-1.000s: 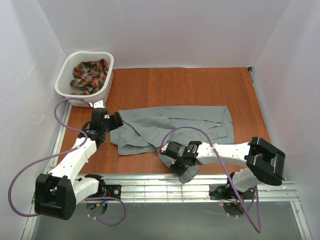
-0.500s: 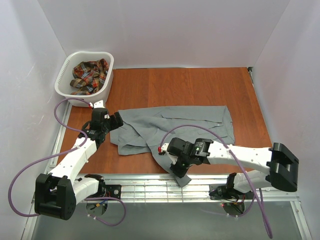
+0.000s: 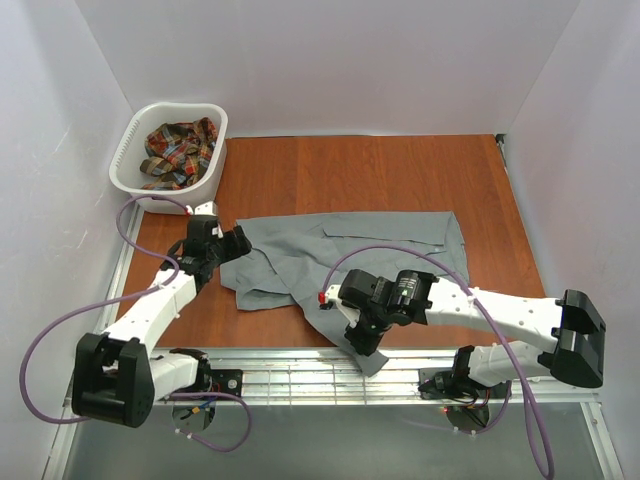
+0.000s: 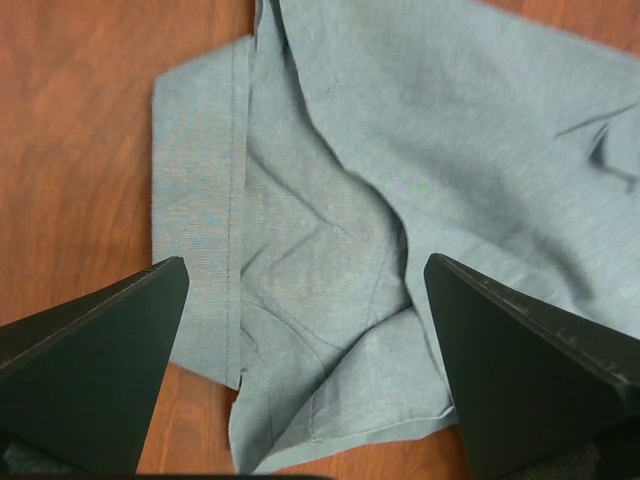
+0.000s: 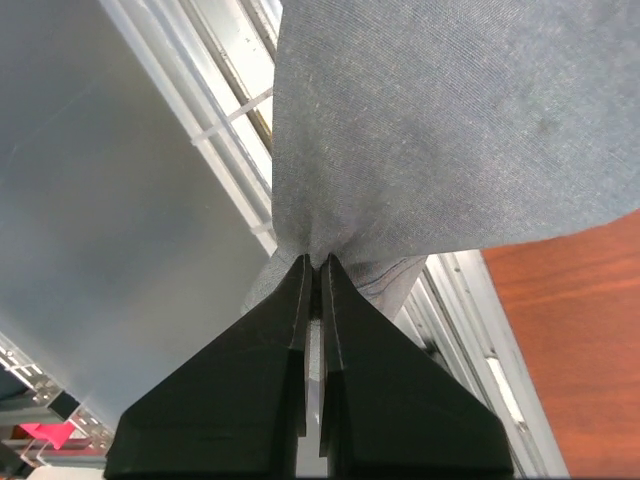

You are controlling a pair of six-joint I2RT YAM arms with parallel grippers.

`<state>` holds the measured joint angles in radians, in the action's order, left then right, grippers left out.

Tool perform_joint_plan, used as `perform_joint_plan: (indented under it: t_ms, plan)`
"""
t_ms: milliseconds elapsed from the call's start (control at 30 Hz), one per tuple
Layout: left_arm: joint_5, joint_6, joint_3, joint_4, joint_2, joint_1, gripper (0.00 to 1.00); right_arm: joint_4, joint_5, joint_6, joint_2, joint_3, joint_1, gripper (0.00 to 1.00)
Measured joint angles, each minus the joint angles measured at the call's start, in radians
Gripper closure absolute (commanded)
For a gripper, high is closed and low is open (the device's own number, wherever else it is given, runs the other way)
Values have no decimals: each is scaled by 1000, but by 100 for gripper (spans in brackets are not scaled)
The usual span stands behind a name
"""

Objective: Fold and stack the long sleeve shirts
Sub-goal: Fold the shirt

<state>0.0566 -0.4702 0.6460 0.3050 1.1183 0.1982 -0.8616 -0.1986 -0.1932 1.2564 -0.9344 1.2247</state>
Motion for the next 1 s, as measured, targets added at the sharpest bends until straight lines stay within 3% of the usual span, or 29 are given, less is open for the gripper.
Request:
perform_joint_plan:
  t_ms: [233, 300, 533, 600, 800, 1000]
  plan:
    - [-81, -41, 60, 18, 148, 0, 30, -29, 84, 16, -11, -114, 0, 99]
    - [-99, -60, 105, 23, 208, 0, 31, -30, 108, 19, -8, -130, 0, 99]
    - [-127, -105, 236, 7, 444, 0, 49, -33, 151, 42, 60, -152, -8, 99]
    - [-121, -115, 257, 6, 504, 0, 58, -35, 150, 50, 68, -155, -13, 99]
    - [-57, -125, 341, 2, 622, 0, 69, -40, 143, 71, 50, -156, -25, 99]
    - [-9, -125, 369, -11, 652, -2, 71, -71, 119, 83, -22, -161, -51, 99]
